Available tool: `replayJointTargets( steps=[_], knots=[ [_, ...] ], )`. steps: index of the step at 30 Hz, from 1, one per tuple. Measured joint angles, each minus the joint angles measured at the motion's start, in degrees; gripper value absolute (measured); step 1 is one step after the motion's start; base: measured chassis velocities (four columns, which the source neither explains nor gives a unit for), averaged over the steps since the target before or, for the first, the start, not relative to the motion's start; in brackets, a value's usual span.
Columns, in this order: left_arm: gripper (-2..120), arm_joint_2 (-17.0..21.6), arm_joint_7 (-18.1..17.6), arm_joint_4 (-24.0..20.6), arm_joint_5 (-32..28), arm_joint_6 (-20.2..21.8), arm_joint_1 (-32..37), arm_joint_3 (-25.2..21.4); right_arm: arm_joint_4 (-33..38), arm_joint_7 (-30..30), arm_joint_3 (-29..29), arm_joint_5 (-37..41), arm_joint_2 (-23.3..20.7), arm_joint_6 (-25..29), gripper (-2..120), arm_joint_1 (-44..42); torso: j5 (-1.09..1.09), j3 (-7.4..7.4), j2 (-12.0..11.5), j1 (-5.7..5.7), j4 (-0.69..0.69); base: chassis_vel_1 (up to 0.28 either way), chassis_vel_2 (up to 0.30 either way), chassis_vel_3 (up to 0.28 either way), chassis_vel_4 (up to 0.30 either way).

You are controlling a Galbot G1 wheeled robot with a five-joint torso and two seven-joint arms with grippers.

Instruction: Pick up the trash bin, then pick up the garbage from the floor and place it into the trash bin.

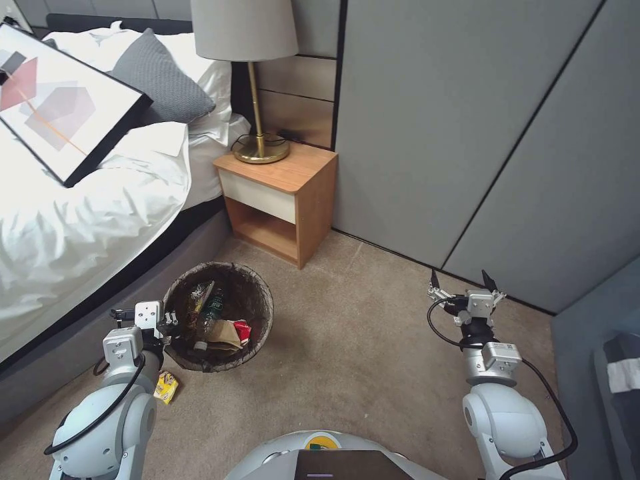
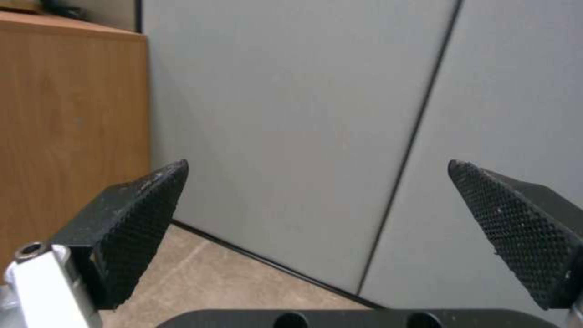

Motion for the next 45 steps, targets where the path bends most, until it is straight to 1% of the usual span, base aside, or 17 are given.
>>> replayJointTargets(
  steps=[45],
  knots=[
    [4,0.26,-0.19,0.19,-0.05,0.0,0.25,-0.03,-0.9,0.22,-0.93,-0.3,0.24,-0.21,100,0.39,0.0,0.0,0.0,0.0,0.0,0.049,0.048,0.047,0.051]
  ],
)
